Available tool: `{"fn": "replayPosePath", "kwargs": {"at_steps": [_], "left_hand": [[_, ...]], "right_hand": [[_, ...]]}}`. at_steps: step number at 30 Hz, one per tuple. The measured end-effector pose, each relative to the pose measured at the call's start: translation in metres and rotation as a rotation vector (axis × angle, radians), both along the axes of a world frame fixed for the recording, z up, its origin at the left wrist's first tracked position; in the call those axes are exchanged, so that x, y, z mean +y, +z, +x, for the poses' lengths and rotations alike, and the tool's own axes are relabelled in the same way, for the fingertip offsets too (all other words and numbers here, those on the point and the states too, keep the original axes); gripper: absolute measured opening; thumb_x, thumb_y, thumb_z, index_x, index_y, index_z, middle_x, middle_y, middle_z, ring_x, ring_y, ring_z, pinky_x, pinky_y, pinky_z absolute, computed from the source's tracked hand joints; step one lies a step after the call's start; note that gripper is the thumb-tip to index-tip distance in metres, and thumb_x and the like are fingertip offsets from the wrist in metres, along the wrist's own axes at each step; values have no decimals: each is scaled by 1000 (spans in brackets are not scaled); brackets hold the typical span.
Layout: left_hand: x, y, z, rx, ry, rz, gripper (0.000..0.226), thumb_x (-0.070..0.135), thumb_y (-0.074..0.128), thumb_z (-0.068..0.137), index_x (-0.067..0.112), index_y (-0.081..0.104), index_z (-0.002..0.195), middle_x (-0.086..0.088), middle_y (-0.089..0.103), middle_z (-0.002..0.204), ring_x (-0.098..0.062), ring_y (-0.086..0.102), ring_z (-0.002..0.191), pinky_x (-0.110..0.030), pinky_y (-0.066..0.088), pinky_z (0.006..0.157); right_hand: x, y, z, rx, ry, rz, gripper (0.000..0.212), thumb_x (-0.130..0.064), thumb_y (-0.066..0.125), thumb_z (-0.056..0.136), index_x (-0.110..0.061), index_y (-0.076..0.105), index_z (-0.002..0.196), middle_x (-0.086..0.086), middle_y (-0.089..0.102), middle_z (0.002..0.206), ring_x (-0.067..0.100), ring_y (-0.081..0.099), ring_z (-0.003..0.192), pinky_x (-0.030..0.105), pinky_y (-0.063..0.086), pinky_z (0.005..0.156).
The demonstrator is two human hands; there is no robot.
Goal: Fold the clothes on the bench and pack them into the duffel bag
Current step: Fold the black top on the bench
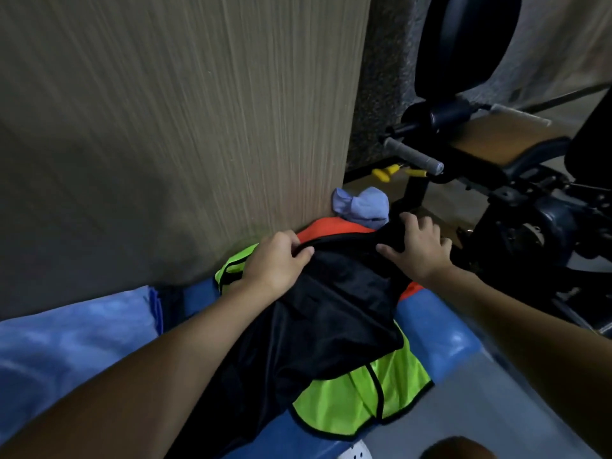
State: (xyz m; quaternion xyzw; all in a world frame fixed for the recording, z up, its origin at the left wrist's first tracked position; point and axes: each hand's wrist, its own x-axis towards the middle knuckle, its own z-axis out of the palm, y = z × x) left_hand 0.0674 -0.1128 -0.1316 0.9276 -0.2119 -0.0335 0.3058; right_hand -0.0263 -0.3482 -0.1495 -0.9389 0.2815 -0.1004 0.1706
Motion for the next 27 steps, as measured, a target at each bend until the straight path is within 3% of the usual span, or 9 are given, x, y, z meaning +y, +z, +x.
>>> {"fn": "replayPosePath", "kwargs": {"at_steps": [4, 7, 9, 11, 14, 16, 19, 22, 27], "left_hand": [[7, 0, -11, -30, -31, 6, 29, 39, 67, 88, 20, 63, 111, -8, 72, 103, -31, 66, 105, -42, 53, 87], [12, 3, -20, -39, -55, 71, 35, 40, 63, 91, 21, 57, 120, -6, 71, 107, -31, 64, 106, -43, 49, 91], [15, 4, -28, -77, -93, 150, 43, 40, 58, 94, 19, 50, 131, -7, 67, 119, -32, 60, 113, -44, 46, 96], [19, 1, -37, -141, -135, 220, 54, 42, 54, 94, 18, 41, 140, -9, 59, 131, -33, 54, 122, -45, 40, 104], [33, -7, -53, -284, -170, 245, 70, 54, 40, 89, 18, 33, 149, -8, 46, 143, -30, 42, 134, -45, 28, 115], [49, -13, -68, -349, -198, 242, 74, 56, 31, 86, 18, 33, 149, -7, 37, 151, -29, 34, 140, -47, 26, 117], [80, -23, -88, -349, -200, 213, 64, 48, 36, 92, 18, 34, 149, -7, 30, 155, -26, 27, 143, -46, 25, 119], [116, -30, -98, -293, -128, 187, 53, 33, 51, 96, 18, 38, 145, -3, 38, 148, -23, 33, 140, -41, 29, 116], [186, -33, -112, -257, 71, 127, 38, 20, 58, 93, 13, 55, 130, -7, 58, 129, -28, 50, 123, -43, 40, 105]], "right_hand": [[27, -6, -27, -194, 56, -129, 65, -48, 69, 81, -21, 45, 135, 8, 44, 129, 31, 38, 123, 48, 30, 100], [53, -16, -53, -320, -71, 236, 50, -43, 72, 80, -22, 47, 119, 1, 53, 103, 28, 53, 103, 49, 41, 93], [71, -26, -68, -374, -136, 377, 45, -43, 74, 78, -27, 43, 106, -2, 55, 90, 27, 58, 91, 53, 46, 86], [88, -33, -82, -390, -173, 410, 46, -42, 76, 78, -26, 42, 105, -1, 58, 93, 29, 59, 93, 53, 47, 86], [100, -40, -91, -340, -197, 489, 54, -43, 74, 81, -21, 42, 119, -2, 61, 100, 32, 61, 102, 52, 45, 92], [105, -40, -96, -277, -215, 405, 54, -45, 71, 83, -22, 42, 122, 0, 64, 108, 32, 58, 109, 50, 40, 96], [115, -34, -104, -332, -228, 210, 51, -38, 72, 82, -17, 49, 123, 11, 56, 117, 36, 48, 114, 50, 35, 93], [137, -25, -101, -443, -54, 159, 40, -29, 73, 82, -14, 56, 114, 8, 56, 104, 33, 51, 105, 47, 37, 86], [192, -19, -84, -451, 295, 129, 26, -23, 73, 82, -16, 60, 103, 0, 56, 92, 28, 55, 93, 43, 39, 78]]}}
